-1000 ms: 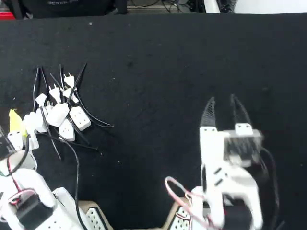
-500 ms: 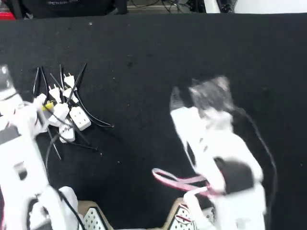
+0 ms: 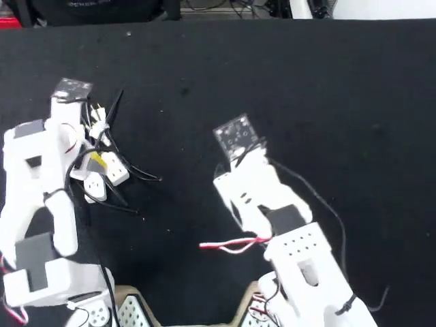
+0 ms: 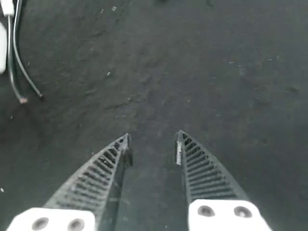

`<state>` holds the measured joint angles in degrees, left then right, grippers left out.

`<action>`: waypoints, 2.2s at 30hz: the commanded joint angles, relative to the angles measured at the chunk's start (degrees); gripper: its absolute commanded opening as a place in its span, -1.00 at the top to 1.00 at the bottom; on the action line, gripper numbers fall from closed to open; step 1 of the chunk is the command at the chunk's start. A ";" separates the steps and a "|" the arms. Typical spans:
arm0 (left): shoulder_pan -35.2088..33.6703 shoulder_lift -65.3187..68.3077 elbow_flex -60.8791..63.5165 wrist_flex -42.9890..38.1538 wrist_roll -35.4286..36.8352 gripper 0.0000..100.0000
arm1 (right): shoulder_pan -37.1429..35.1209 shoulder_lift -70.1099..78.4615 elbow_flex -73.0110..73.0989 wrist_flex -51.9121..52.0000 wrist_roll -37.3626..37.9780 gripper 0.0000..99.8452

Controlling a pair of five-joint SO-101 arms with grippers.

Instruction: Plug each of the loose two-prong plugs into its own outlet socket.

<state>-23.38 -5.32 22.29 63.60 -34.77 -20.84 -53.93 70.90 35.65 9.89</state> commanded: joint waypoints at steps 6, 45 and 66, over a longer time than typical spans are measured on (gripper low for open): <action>3.30 8.18 -12.00 4.22 -6.07 0.36 | -3.16 0.04 2.59 -3.96 0.00 0.71; 5.41 29.89 -38.20 28.04 -14.95 0.96 | -3.78 0.04 3.30 -4.31 0.44 0.71; 30.73 22.07 -39.60 35.16 21.98 0.94 | 17.76 0.40 1.54 -8.62 -12.57 0.71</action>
<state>-1.76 20.09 -20.79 99.91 -18.42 -8.70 -53.93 74.59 30.73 1.71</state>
